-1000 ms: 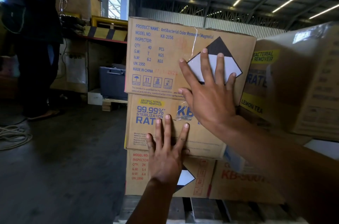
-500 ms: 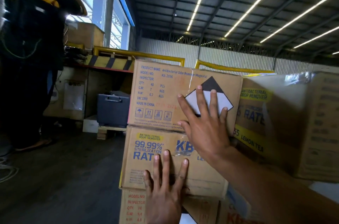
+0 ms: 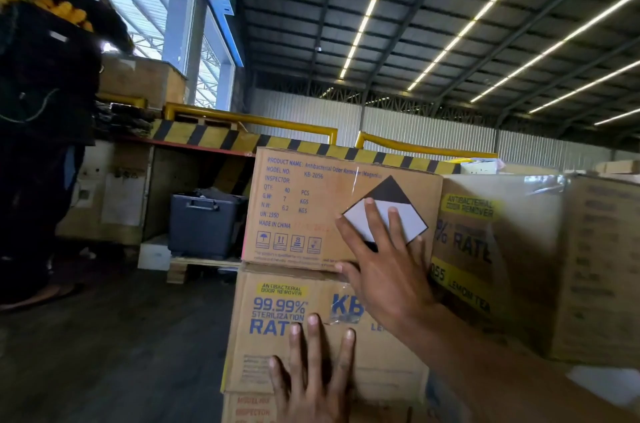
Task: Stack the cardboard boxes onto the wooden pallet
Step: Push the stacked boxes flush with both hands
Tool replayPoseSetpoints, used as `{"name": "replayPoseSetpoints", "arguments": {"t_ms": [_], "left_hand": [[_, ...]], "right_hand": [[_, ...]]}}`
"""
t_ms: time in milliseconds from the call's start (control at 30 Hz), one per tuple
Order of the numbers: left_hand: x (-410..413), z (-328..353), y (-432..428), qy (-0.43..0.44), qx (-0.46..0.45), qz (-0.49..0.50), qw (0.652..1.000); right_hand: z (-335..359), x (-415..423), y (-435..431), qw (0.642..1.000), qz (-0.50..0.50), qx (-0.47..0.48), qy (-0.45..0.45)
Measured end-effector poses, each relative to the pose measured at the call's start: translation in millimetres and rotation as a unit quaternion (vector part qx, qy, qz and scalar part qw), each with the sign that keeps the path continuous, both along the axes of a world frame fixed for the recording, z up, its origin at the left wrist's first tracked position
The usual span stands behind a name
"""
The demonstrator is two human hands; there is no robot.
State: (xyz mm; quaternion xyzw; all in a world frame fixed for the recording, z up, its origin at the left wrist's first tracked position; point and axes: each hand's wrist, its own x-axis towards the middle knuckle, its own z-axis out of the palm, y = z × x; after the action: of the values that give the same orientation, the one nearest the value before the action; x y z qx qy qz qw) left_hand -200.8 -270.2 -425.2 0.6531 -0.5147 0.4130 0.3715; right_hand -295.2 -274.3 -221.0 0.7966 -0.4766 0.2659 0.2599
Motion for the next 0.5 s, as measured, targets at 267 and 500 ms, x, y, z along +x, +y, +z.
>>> {"name": "replayPoseSetpoints", "arguments": {"t_ms": [267,500], "left_hand": [[-24.4,1.7,30.0,0.039,0.008,-0.073,0.997],[-64.0,-33.1,71.7,0.049,0.192,-0.152,0.968]], "right_hand": [[-24.5,-29.6,68.5,1.0,-0.002,0.008,0.029],[11.4,-49.5,141.0,0.998,0.027,-0.065,0.009]]}}
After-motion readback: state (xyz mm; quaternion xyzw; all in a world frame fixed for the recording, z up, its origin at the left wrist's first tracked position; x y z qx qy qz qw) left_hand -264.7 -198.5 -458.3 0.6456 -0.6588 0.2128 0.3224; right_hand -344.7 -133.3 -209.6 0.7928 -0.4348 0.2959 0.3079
